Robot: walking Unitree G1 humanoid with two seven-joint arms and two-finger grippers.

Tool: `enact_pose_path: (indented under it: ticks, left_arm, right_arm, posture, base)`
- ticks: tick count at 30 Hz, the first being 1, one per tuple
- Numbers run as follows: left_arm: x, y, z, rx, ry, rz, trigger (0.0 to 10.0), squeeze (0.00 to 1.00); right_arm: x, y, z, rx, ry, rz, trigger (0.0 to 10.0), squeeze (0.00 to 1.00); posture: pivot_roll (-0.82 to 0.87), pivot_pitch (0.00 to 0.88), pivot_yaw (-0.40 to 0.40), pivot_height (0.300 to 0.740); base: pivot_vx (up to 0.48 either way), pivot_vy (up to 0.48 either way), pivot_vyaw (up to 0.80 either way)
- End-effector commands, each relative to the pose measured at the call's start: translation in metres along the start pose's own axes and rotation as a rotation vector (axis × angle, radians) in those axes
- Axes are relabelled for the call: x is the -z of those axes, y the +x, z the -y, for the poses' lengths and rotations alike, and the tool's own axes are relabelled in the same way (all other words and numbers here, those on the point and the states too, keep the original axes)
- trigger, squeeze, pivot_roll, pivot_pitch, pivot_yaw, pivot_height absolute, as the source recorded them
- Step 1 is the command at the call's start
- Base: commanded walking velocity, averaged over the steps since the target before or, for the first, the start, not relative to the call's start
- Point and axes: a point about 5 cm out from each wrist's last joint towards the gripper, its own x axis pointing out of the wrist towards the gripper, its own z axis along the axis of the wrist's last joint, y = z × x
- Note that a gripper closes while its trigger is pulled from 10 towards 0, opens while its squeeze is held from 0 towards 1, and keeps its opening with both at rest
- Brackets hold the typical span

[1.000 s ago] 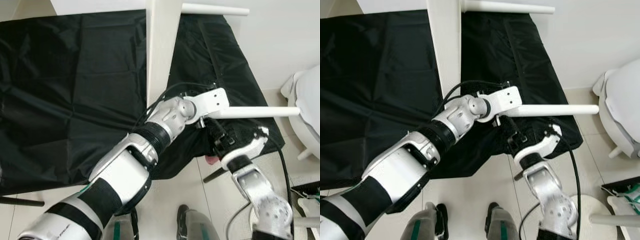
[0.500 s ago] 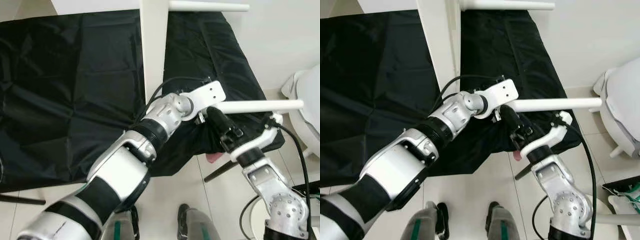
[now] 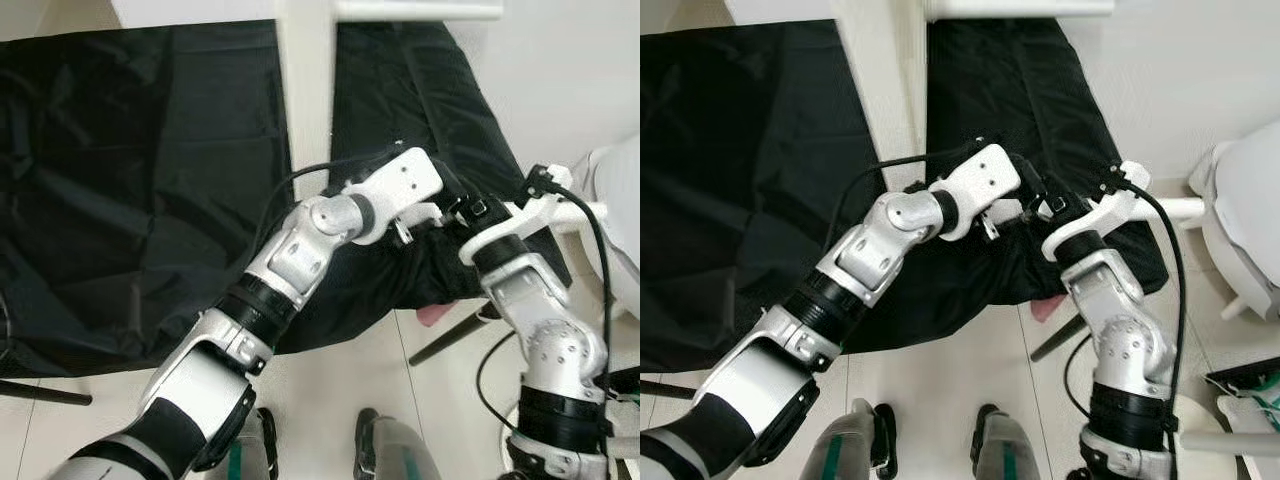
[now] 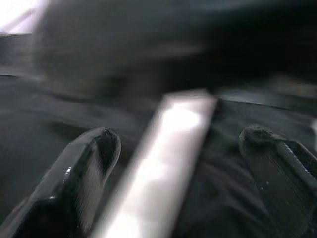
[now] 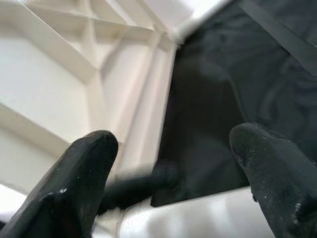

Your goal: Building children table

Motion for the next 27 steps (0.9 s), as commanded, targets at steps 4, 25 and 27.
enact_pose_path:
  ticks: [4,25,27]
  left_arm:
    - [-0.001,-0.018,0.012,0.082,-0.007,0.035,10.0,0.00]
    - [0.019,-0.117,-0.006,-0.262,-0.304,0.066,10.0,0.00]
    - [0.025,-0.133,-0.009,-0.312,-0.338,0.025,10.0,0.00]
  right_arm:
    - [-0.010,0.000,0.011,0.052,-0.045,0.063,10.0,0.00]
    - [0.002,0.036,0.006,0.069,-0.403,-0.002,10.0,0.00]
    - [0.002,0.041,0.006,0.075,-0.431,0.001,10.0,0.00]
  posture:
    - [-0.02,0.110,0.024,0.740]
    - [0.07,0.072,-0.062,0.740]
    - [0.08,0.066,-0.069,0.740]
  base:
    - [0.000,0.000,0.00]
    - [0.000,0.000,0.00]
    - [0.000,0.000,0.00]
